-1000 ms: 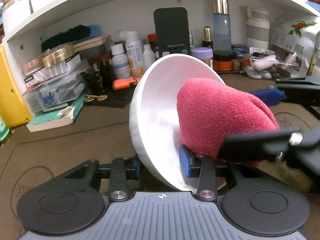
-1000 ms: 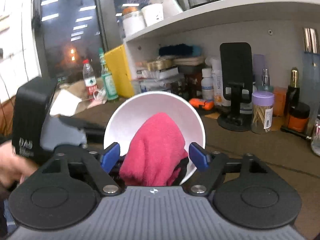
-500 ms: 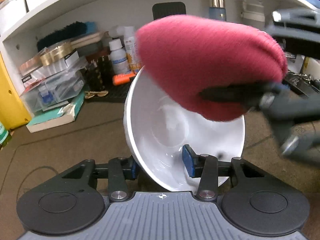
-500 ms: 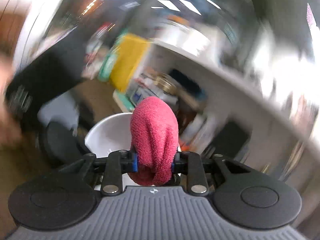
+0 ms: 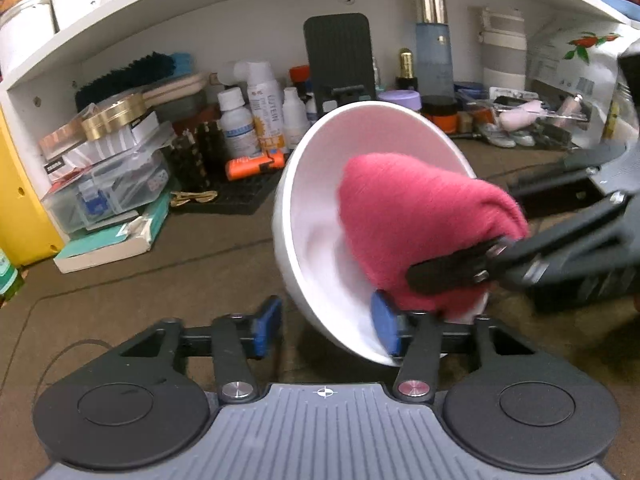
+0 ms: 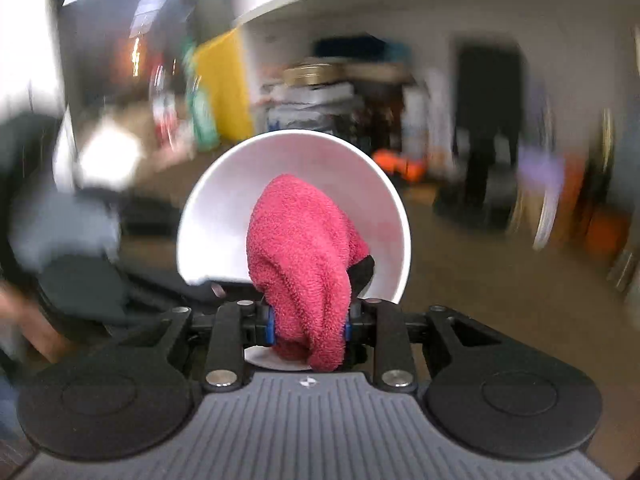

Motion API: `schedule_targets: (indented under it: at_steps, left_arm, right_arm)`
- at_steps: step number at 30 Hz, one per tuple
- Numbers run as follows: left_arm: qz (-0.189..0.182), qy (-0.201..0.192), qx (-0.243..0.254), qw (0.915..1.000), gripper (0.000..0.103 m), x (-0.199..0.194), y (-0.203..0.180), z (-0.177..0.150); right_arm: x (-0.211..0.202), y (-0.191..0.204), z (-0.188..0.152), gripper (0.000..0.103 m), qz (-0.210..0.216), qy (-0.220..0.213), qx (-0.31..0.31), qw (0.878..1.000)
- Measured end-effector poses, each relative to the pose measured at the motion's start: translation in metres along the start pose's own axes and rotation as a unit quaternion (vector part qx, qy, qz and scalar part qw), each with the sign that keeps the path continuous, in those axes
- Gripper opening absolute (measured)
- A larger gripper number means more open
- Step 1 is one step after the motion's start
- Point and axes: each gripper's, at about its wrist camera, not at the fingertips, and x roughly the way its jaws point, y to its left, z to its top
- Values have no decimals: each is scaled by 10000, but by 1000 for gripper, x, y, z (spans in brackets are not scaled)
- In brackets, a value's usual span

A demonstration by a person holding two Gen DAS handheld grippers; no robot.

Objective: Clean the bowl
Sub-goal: 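Continue scrubbing inside the bowl with the towel held by the right gripper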

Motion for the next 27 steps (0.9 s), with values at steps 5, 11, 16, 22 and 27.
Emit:
schedule_targets:
  at_steps: [5, 11, 16, 22, 27]
  left_arm:
    - [-11, 16, -490, 9988, 69, 3, 2, -4]
    - [41, -131, -1093, 9939, 68, 12, -5, -6]
    - [-149, -80, -802, 9966, 35, 10, -8, 4]
    - [-586, 382, -515, 9962, 29, 5, 11, 14]
    - [-465, 436, -300, 9975, 31, 0, 6, 11]
  right_arm:
    - [-2, -5, -9, 28, 188, -342, 472, 9981]
    - [-5, -7, -8, 28, 86, -476, 695, 9964]
    - [-14, -7, -9, 28, -13, -583, 677, 9960]
    - [-27, 83, -5, 28, -1431, -654, -2704, 9498]
    - [8, 109, -17, 28, -2141, -274, -4253, 8790]
